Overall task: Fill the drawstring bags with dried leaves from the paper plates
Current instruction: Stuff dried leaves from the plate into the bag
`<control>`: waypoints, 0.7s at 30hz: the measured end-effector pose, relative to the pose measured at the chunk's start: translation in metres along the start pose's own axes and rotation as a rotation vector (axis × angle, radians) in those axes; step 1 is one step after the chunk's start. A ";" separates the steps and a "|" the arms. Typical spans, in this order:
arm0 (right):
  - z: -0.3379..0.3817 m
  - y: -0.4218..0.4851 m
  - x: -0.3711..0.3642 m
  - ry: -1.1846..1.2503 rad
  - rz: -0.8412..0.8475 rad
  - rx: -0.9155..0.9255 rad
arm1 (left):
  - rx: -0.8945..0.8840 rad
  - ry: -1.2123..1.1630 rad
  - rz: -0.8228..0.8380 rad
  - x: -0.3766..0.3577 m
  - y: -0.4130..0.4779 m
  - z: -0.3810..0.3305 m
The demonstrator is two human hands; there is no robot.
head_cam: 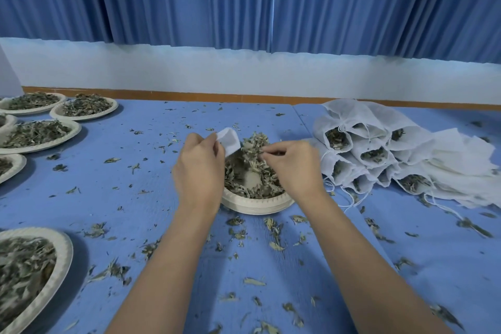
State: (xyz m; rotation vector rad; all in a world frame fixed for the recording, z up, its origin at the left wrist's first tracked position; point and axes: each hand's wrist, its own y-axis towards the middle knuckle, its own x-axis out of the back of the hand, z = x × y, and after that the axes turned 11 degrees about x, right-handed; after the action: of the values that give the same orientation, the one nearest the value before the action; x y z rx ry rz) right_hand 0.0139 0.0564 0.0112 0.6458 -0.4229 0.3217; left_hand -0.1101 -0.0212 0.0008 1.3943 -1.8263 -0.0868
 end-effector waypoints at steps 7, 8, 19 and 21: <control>-0.004 0.005 0.009 0.243 -0.073 -0.105 | -0.040 0.214 0.067 -0.009 0.007 -0.012; -0.003 0.006 0.010 0.292 -0.080 -0.107 | -0.047 0.229 0.077 -0.010 0.008 -0.014; -0.006 0.005 0.010 0.384 0.031 -0.031 | 0.105 -0.143 0.264 -0.009 0.012 -0.014; -0.009 0.004 0.006 0.279 0.048 -0.026 | 0.188 -0.221 0.326 -0.008 0.013 -0.012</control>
State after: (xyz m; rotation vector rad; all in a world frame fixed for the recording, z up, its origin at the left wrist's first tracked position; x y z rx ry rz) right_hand 0.0203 0.0660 0.0091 0.5567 -0.1759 0.4450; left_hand -0.1117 -0.0048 0.0107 1.2308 -2.2732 0.1063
